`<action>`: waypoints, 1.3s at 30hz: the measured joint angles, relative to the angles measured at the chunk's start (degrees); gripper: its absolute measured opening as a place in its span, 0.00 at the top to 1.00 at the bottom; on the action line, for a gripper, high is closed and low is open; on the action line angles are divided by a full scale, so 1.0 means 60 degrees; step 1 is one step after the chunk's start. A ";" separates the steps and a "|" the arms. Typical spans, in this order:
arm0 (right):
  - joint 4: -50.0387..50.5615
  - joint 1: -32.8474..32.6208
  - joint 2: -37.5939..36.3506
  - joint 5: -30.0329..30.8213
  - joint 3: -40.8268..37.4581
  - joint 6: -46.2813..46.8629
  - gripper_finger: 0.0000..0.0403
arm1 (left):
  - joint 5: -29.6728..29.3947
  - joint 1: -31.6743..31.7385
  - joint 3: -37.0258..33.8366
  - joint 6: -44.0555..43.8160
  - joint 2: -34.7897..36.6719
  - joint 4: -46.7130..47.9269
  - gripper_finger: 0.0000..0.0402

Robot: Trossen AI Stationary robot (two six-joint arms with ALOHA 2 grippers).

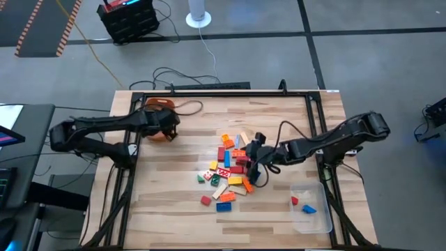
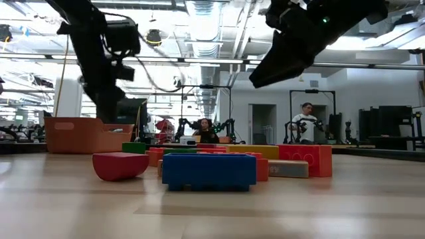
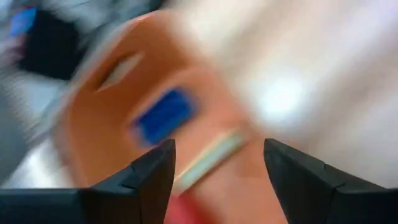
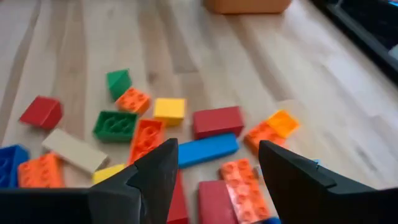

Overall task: Sort blocks by size
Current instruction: Put the small green wooden block into the transparent bin

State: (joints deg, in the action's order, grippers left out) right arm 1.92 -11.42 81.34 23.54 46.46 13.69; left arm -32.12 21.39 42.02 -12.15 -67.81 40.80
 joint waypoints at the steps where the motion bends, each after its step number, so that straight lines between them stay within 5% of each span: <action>1: 0.0040 0.0059 -0.0069 0.0002 0.0000 0.0004 0.37 | 0.0500 -0.0295 0.0007 0.0269 0.0000 -0.0277 0.40; 7: -0.0139 0.0140 0.0218 -0.0005 0.0011 0.0238 0.37 | 0.2311 -0.3049 0.0015 0.1662 -0.0178 -0.1622 0.41; 14: -0.0479 0.0028 0.0873 -0.0009 0.0004 0.0496 0.37 | 0.2664 -0.5307 0.0226 0.0581 -0.1599 -0.3122 0.41; 25: -0.0890 -0.0119 0.0867 0.0012 0.0004 0.0718 0.37 | 0.3031 -0.6436 0.1282 0.0870 -0.3916 -0.3263 0.41; 39: -0.0963 -0.0388 0.0867 0.0072 0.0004 0.0818 0.37 | 0.3230 -0.6474 0.1654 0.1041 -0.4771 -0.3546 0.47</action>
State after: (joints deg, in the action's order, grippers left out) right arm -3.86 -13.75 86.54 23.97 46.48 18.60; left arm -12.74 -17.45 51.94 -5.91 -96.44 19.53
